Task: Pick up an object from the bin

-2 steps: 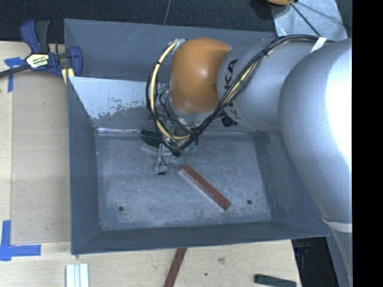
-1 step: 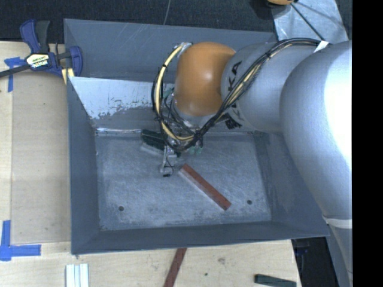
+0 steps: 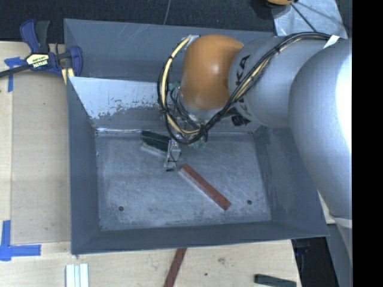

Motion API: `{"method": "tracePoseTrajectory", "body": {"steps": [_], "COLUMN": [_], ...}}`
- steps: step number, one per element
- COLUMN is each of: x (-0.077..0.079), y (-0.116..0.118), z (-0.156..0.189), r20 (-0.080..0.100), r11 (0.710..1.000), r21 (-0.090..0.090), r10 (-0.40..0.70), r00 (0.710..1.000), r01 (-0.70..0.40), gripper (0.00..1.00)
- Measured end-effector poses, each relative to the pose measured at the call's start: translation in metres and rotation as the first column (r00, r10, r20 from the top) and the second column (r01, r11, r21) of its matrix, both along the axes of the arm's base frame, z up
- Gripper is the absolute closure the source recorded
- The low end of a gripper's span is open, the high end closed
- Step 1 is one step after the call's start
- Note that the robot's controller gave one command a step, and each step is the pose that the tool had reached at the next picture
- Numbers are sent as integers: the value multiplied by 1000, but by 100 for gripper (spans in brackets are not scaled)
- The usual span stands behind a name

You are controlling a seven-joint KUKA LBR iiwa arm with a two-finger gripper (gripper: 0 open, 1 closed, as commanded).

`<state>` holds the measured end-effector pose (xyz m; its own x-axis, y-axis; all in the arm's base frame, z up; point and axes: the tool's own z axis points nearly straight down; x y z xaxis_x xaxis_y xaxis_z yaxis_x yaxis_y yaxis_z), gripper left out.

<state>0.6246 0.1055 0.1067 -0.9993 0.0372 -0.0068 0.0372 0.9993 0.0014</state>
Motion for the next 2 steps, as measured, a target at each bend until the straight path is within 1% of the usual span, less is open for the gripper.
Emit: {"method": "tracePoseTrajectory", "body": {"steps": [1, 2], "x": [-4, -1], "y": [4, -1], "z": [-30, -35], "r20": [-4, -2], "r11": [999, 982], "r21": [0, 1], "r10": [-54, -186], "r00": [999, 982], "r01": [54, 186], "gripper": [0, 100]}}
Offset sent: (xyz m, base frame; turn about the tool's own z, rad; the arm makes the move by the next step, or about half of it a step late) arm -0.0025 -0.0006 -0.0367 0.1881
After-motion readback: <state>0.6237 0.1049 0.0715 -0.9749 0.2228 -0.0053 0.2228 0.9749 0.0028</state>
